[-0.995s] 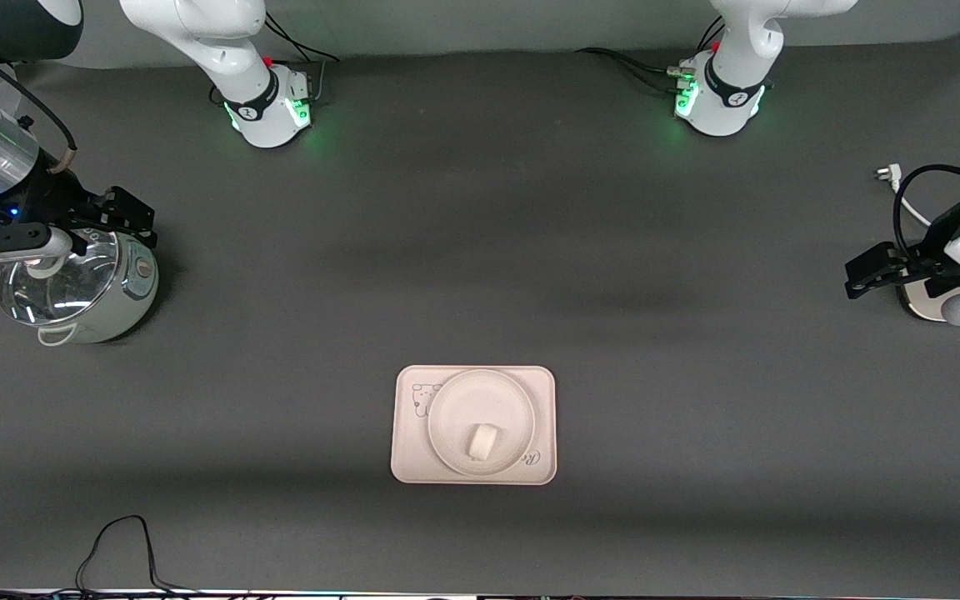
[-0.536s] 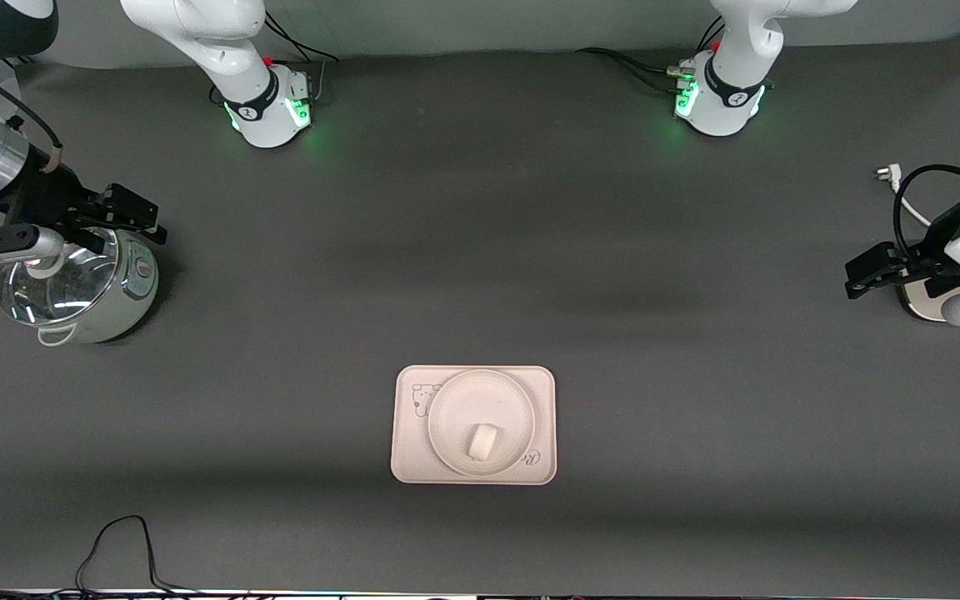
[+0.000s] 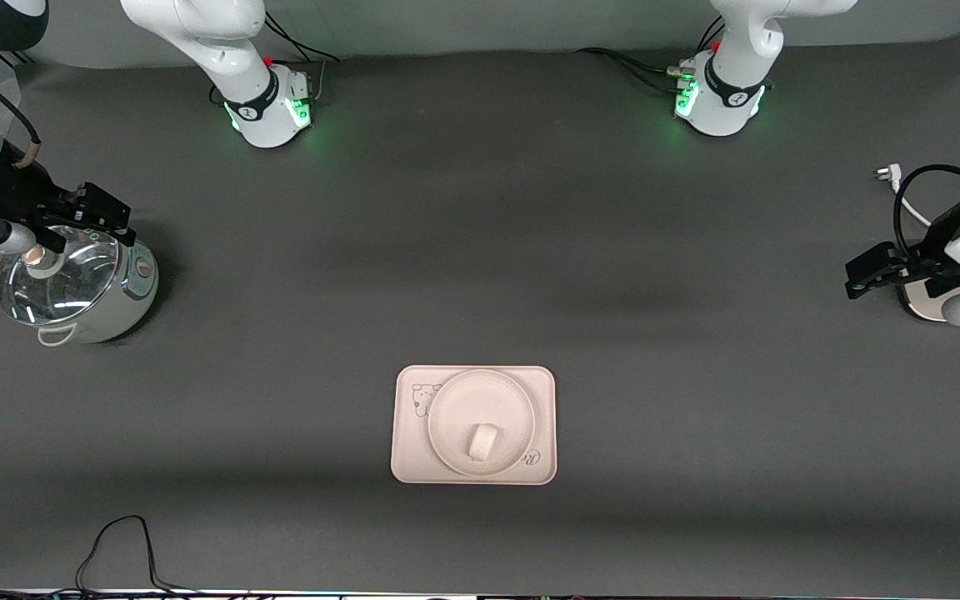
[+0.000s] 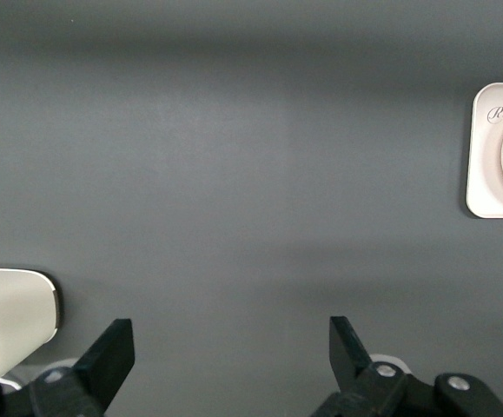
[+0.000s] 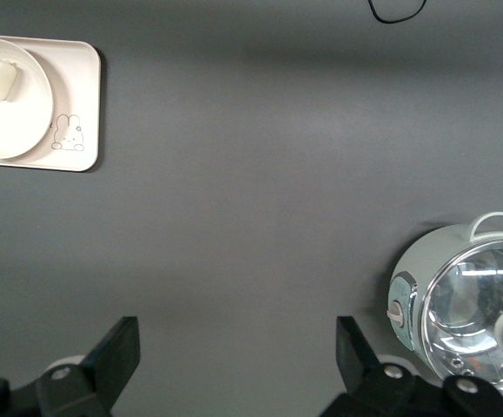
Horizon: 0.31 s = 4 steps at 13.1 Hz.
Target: Place bun in plate and plate on tray
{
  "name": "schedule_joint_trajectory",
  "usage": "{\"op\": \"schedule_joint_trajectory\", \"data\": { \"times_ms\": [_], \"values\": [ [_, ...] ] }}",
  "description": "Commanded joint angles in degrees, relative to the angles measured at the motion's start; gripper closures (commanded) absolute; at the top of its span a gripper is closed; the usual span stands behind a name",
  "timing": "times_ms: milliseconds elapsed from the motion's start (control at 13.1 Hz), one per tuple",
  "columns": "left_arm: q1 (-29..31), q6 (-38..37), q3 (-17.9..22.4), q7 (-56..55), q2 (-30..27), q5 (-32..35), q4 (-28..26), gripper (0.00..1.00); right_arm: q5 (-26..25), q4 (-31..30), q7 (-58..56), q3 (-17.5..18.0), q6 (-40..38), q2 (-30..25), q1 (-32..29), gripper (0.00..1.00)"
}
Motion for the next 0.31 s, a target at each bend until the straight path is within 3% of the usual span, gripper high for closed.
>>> {"op": "schedule_joint_trajectory", "data": {
  "times_ms": [0, 230],
  "values": [
    [-0.46, 0.5, 0.39, 0.22, -0.29, 0.11, -0.22, 0.0, -0.88, 2.55, -0.5, -0.2, -2.48, 0.37, -0.2, 0.0],
    [-0.46, 0.58, 0.39, 0.22, -0.29, 0.11, -0.22, 0.0, -0.27, 3.35, -1.12, -1.35, -2.93, 1.07, -0.29, 0.0]
  ]
}}
